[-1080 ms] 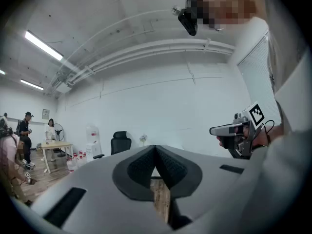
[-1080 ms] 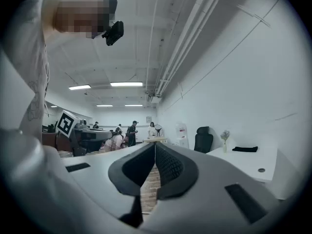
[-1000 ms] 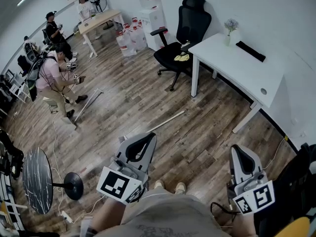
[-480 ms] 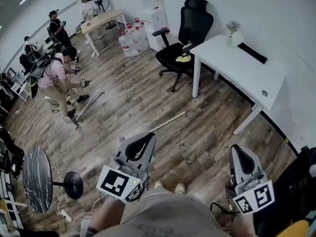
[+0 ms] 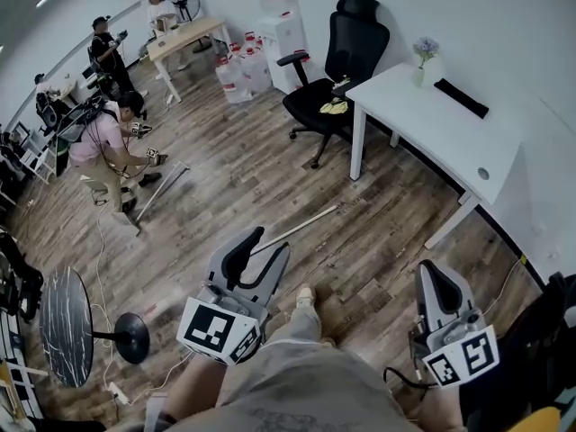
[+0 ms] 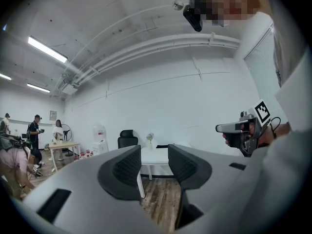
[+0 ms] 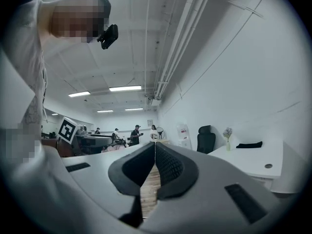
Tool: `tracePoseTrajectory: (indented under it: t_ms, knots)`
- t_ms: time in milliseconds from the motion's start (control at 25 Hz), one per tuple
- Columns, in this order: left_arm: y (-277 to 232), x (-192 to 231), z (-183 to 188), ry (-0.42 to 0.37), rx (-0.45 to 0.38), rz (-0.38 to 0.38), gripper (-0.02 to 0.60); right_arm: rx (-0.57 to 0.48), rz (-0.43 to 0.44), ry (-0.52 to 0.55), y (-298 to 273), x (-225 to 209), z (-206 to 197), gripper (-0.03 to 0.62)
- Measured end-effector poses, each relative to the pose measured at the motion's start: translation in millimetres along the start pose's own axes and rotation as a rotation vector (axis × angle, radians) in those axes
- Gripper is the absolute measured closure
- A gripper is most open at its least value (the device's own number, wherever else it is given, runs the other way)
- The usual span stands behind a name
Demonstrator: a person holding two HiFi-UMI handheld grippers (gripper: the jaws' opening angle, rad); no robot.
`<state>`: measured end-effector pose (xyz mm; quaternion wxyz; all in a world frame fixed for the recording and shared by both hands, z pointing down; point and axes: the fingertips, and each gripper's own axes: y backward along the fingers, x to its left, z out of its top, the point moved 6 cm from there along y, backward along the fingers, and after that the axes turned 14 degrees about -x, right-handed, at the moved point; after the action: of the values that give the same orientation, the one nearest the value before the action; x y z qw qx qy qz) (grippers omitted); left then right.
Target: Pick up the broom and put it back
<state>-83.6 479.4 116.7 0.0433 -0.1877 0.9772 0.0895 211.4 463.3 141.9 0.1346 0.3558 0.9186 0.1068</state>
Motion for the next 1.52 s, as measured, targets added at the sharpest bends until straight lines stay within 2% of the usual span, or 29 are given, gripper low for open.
tracePoseTrajectory:
  t_ms: [280, 480, 960, 1200, 1520]
  knots:
    - [-32, 19, -26, -0.035, 0.005, -0.012, 0.391, 0.009, -0.044, 0.016, -13, -30, -15, 0.562]
    - [-63, 50, -50, -0.040, 0.046, -0.024, 0.391, 0.032, -0.065, 0.016, -41, -50, -34, 0.562]
    - [-179, 147, -109, -0.009, 0.151, -0.104, 0.391, 0.099, -0.127, -0.004, -173, -104, -76, 0.561]
    - [-252, 196, -159, 0.000, 0.267, -0.175, 0.391, 0.195, -0.164, -0.019, -247, -147, -115, 0.560]
    - [-324, 259, -250, -0.006, 0.452, -0.272, 0.391, 0.317, -0.217, -0.050, -335, -191, -173, 0.560]
